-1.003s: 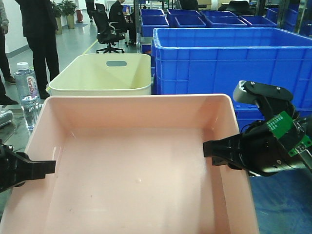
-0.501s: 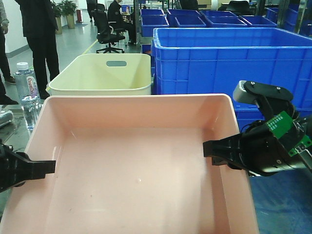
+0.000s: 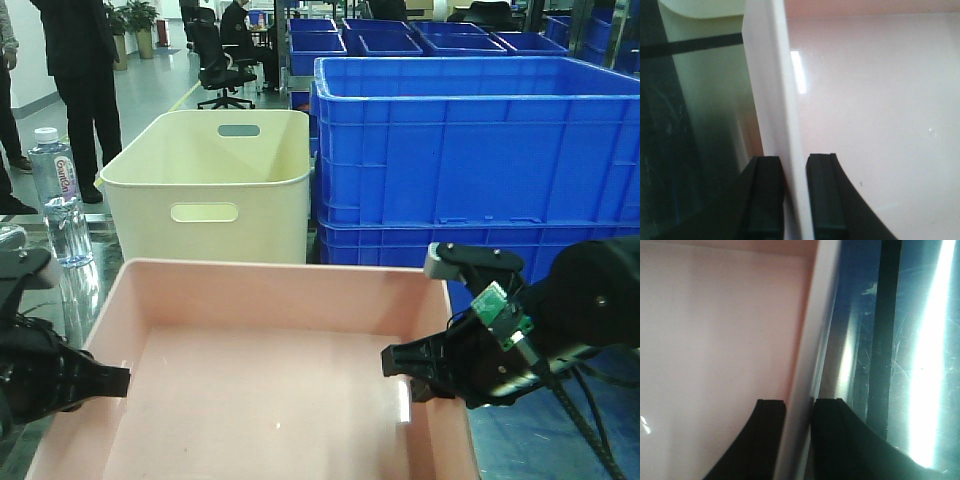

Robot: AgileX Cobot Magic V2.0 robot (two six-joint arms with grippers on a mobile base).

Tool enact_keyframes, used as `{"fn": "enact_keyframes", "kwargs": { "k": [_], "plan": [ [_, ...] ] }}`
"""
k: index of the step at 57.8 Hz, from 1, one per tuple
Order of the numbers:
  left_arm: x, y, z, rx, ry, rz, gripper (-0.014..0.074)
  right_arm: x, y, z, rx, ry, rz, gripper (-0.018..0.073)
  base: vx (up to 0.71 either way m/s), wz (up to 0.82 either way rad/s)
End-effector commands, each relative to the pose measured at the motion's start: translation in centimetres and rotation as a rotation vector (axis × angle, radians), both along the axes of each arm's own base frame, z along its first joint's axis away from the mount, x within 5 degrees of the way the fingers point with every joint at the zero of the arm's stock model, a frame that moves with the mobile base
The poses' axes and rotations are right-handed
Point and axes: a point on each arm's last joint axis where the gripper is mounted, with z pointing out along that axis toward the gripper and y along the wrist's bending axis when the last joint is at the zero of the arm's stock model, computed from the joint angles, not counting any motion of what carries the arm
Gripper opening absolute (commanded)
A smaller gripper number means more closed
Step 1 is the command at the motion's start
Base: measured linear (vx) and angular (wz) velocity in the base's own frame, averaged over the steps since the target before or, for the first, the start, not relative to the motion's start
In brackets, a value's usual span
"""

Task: Grab pink bin and stack on right shelf
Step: 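Lower the held pink bin onto the table beside the cream bin, then open both grippers and lift them off the bin walls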

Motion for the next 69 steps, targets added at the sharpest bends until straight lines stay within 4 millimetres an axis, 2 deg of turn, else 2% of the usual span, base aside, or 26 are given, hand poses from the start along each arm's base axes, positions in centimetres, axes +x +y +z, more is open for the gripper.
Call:
{"fn": "enact_keyframes", "kwargs": {
  "k": [1,14,19,33,42,49,58,65,69],
  "plan": [
    [0.2,-0.5,1.6,-0.069,-0.060,0.013,0.0018,0.9,0.0,1.5,0.034,-0.111,-0.019,-0.0001,0.00,0.00],
    [1.2,-0.7,0.2,-0.058,-0.015,0.015,0.0110,1.8,0.2,0.1,0.004,-0.092,-0.012,0.0062,0.00,0.00],
    [1.4,-0.7,-0.1,-0.056,-0.004,0.016,0.0176,2.0,0.3,-0.1,0.008,-0.094,-0.014,0.0123,0.00,0.00],
    [1.7,-0.7,-0.3,-0.056,-0.015,0.026,0.0409,2.4,0.3,-0.1,0.009,-0.111,-0.015,0.0375,0.00,0.00],
    [1.9,-0.6,0.2,-0.066,-0.059,0.051,0.0482,2.6,0.4,0.5,0.030,-0.177,-0.018,0.0433,0.00,0.00],
    [1.5,-0.2,1.9,-0.073,-0.165,0.078,0.0484,2.1,-0.2,2.7,0.016,-0.293,-0.007,0.0426,0.00,0.00],
    [-1.0,0.7,6.2,-0.088,-0.385,0.107,0.0484,-0.7,-1.6,7.7,0.000,-0.485,0.004,0.0382,0.00,0.00],
    [-3.9,1.3,8.7,-0.063,-0.504,0.070,0.0457,-3.5,-2.6,10.8,0.018,-0.580,-0.001,0.0295,0.00,0.00],
    [-5.4,1.7,9.4,-0.033,-0.587,0.058,0.0415,-4.7,-3.1,11.7,0.030,-0.616,-0.003,0.0224,0.00,0.00]
  ]
}}
